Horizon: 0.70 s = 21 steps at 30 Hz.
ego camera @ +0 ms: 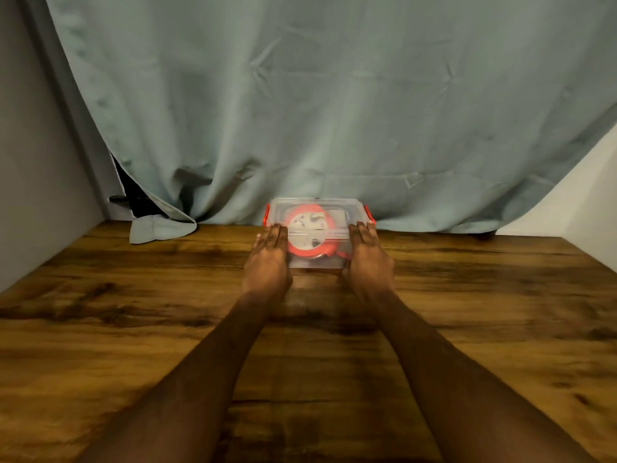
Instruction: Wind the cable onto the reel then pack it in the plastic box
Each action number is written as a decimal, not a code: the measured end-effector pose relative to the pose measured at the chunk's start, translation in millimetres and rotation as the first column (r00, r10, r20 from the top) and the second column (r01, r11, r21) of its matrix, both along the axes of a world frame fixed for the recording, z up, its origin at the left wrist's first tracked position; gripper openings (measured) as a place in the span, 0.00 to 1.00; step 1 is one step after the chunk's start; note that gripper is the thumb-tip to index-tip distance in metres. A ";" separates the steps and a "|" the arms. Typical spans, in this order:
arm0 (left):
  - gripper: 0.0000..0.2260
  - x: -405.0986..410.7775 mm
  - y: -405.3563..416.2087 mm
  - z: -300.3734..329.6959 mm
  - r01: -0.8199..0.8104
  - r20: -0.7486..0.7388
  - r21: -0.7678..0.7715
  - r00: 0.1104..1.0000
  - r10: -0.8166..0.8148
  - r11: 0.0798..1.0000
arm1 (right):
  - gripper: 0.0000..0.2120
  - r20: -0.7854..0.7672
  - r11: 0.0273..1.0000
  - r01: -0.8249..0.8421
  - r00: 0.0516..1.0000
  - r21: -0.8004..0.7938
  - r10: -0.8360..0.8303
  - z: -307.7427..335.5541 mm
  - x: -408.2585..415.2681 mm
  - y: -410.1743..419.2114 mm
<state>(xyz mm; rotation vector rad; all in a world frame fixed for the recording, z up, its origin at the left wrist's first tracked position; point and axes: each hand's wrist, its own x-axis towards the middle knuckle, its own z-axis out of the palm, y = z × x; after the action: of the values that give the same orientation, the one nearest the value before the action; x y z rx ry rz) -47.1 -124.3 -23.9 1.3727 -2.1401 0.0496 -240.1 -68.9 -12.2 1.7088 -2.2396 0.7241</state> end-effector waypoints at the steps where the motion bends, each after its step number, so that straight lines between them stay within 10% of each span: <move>1: 0.33 -1.4 -4.9 -0.6 -0.001 -0.002 0.002 1.000 0.001 1.000 | 0.34 -0.005 1.000 0.002 1.000 0.011 -0.002 1.9 -1.4 -6.3; 17: 0.39 -8.1 -13.5 42.9 -0.039 0.146 0.267 0.989 0.000 0.963 | 0.42 0.037 0.972 0.027 0.999 0.235 -0.037 48.1 7.4 -14.7; 21: 0.33 9.4 5.4 67.7 -0.078 -0.041 0.006 0.996 0.078 0.997 | 0.39 0.142 0.999 -0.017 0.990 0.041 0.011 57.5 4.2 -0.1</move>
<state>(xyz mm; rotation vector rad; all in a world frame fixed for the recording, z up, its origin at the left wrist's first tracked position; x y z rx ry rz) -37.7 -118.9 43.8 1.4469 -2.0538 0.0474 -235.9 -69.0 45.3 1.7447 -2.3543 0.8316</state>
